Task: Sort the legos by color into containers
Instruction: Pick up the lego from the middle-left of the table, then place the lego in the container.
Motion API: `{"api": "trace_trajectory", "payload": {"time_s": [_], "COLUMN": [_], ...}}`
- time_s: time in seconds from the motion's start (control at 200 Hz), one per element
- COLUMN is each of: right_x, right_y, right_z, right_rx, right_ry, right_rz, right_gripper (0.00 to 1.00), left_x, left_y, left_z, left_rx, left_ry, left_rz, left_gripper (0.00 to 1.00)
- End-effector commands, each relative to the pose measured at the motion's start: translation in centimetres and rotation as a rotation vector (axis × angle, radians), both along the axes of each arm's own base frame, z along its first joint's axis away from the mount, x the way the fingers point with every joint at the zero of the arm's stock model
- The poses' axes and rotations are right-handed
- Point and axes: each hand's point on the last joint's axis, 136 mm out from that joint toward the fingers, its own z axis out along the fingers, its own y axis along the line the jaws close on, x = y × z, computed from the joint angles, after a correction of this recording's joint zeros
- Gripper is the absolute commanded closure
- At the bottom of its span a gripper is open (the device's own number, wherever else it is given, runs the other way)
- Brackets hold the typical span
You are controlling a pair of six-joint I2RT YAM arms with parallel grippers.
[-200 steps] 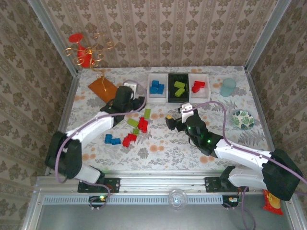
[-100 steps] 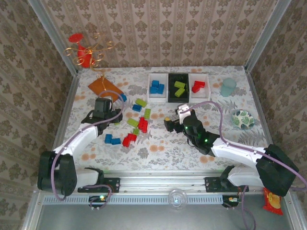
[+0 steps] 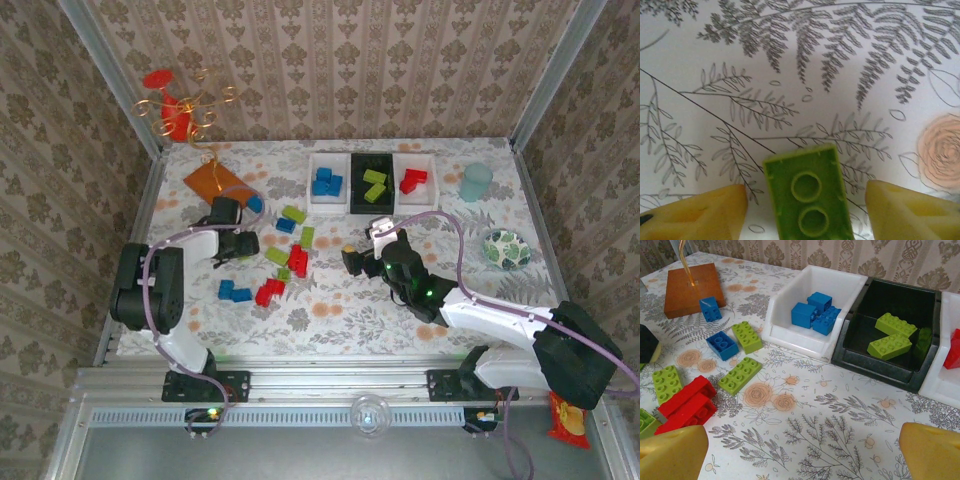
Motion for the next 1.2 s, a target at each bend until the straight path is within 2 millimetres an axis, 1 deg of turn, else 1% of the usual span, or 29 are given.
{"api": "trace_trajectory", "payload": {"time_s": [0.0,0.155,0.28,0.385,0.46,0.55,0.635,0.66,0.67,0.68,0.73,0.79,0.885,0.97,1.025,1.09,1.155,1.195], "right_x": [0.2,0.2,0.4,0.4,0.4,0.4,0.5,0.4,0.4,0.4,0.3,0.2,0.0,-0.1,-0.1,0.0,-0.1,-0.1], "right_y": [-0.1,0.1,0.1,0.0,-0.2,-0.8,-2.2,-2.6,-2.8,-3.0,-3.8,-4.7,-6.1,-7.3,-8.0,-8.6,-8.8,-8.9], "right_z": [1.6,1.4,1.2,1.2,1.2,1.4,1.8,2.0,2.1,2.1,2.4,2.7,3.1,3.2,3.2,3.2,3.2,3.2], "right_rx": [0.015,0.011,0.007,0.007,0.004,0.007,0.01,0.014,0.016,0.017,0.031,0.049,0.079,0.107,0.128,0.151,0.163,0.169], "right_ry": [-0.031,-0.024,-0.019,-0.022,-0.023,-0.035,-0.061,-0.07,-0.074,-0.075,-0.088,-0.104,-0.125,-0.128,-0.128,-0.123,-0.118,-0.117], "right_rz": [-0.011,-0.01,-0.013,-0.018,-0.027,-0.062,-0.123,-0.139,-0.146,-0.152,-0.181,-0.215,-0.265,-0.298,-0.318,-0.332,-0.336,-0.335], "right_gripper": [0.0,0.0,0.0,0.0,0.0,0.0,0.0,0.0,0.0,0.0,0.0,0.0,0.0,0.0,0.0,0.0,0.0,0.0], "left_x": [0.8,0.6,0.4,0.6,1.1,1.9,2.6,3.1,2.9,2.9,3.4,4.1,5.2,6.1,6.8,7.6,8.5,9.1], "left_y": [-0.8,-1.0,-1.2,-1.8,-3.1,-5.9,-9.5,-9.9,-11.1,-11.7,-13.8,-16.5,-20.6,-24.2,-26.4,-28.4,-30.1,-31.0], "left_z": [-0.3,-1.0,-0.5,1.2,3.6,7.5,11.3,12.3,12.6,13.0,14.5,15.7,16.9,17.4,17.1,16.8,16.5,16.0], "left_rx": [-0.035,-0.002,0.02,0.04,0.036,0.022,-0.017,-0.031,-0.043,-0.051,-0.087,-0.129,-0.197,-0.241,-0.264,-0.28,-0.288,-0.287], "left_ry": [0.0,0.012,-0.001,-0.049,-0.119,-0.241,-0.35,-0.378,-0.388,-0.398,-0.443,-0.483,-0.509,-0.518,-0.503,-0.49,-0.487,-0.478], "left_rz": [-0.003,-0.016,-0.03,-0.046,-0.072,-0.13,-0.2,-0.203,-0.228,-0.24,-0.275,-0.315,-0.377,-0.437,-0.472,-0.499,-0.522,-0.531], "left_gripper": [0.41,0.54,0.61,0.65,0.67,0.68,0.68,0.69,0.69,0.69,0.69,0.7,0.7,0.7,0.7,0.69,0.69,0.69]}}
